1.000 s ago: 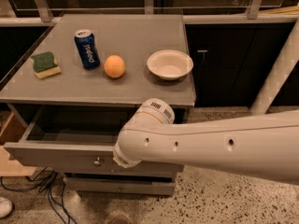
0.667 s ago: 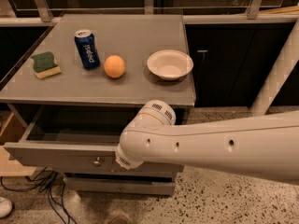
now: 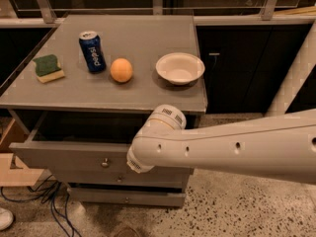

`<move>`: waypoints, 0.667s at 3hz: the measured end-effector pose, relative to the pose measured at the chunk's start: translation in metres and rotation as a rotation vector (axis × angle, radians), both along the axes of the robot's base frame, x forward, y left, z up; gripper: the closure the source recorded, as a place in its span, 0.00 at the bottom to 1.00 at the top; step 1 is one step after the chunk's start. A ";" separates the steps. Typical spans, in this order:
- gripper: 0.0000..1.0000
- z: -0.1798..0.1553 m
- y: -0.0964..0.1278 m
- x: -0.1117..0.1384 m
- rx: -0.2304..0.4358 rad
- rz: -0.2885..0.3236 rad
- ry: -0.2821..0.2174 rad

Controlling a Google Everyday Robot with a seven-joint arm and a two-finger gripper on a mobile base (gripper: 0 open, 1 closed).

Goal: Close top drawer

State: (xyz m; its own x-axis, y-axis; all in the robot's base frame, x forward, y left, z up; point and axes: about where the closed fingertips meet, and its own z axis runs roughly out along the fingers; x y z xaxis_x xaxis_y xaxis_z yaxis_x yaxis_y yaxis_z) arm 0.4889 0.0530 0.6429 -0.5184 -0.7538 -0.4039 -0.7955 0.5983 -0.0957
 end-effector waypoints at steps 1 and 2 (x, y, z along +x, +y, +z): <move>1.00 -0.004 -0.001 0.011 0.004 -0.024 -0.008; 1.00 -0.011 0.001 0.030 0.006 -0.037 -0.025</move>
Offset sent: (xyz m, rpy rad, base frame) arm 0.0772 0.0051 -0.0307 0.0103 -0.0616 -0.0678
